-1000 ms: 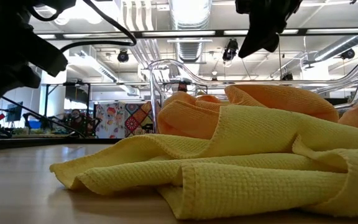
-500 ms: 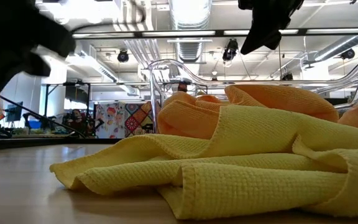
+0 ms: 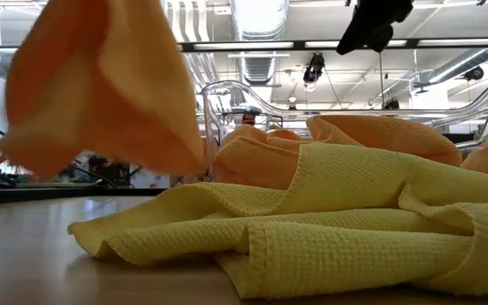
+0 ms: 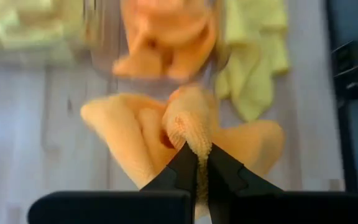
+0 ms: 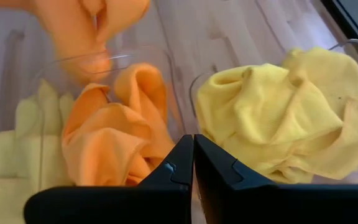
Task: Sort microfiber towel by color & place in baskets
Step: Put the orange towel into the bottom transparent bin
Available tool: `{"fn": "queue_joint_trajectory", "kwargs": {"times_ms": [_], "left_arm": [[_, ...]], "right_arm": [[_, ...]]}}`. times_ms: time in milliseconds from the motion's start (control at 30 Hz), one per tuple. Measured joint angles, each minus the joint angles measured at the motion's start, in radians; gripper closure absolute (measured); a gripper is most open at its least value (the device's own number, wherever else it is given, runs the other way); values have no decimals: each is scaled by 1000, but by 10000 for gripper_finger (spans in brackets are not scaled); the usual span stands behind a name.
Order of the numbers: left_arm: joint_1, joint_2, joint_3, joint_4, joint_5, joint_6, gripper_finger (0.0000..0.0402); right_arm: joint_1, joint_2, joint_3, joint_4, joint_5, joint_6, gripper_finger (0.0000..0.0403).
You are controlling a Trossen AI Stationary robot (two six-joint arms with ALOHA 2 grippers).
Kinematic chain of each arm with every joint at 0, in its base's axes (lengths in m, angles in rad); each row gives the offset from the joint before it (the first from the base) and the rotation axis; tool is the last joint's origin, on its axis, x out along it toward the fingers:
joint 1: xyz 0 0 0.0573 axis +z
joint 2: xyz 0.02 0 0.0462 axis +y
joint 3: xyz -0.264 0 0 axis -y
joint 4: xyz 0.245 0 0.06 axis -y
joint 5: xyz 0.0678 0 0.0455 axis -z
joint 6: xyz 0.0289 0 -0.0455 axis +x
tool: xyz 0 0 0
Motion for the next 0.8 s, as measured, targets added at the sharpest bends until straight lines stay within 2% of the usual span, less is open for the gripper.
{"fn": "queue_joint_trajectory", "kwargs": {"times_ms": [233,400,533,800], "left_arm": [[4,0,186,1,-84,174,401],[33,2,254,138,-45,316,401],[62,2,257,272,39,428,402],[145,4,161,532,44,520,402]], "right_arm": [[35,0,0,-1,2,7,394],[51,0,0,-2,3,7,394],[59,-1,0,-15,21,7,394],[104,-48,0,-84,191,70,394]]}}
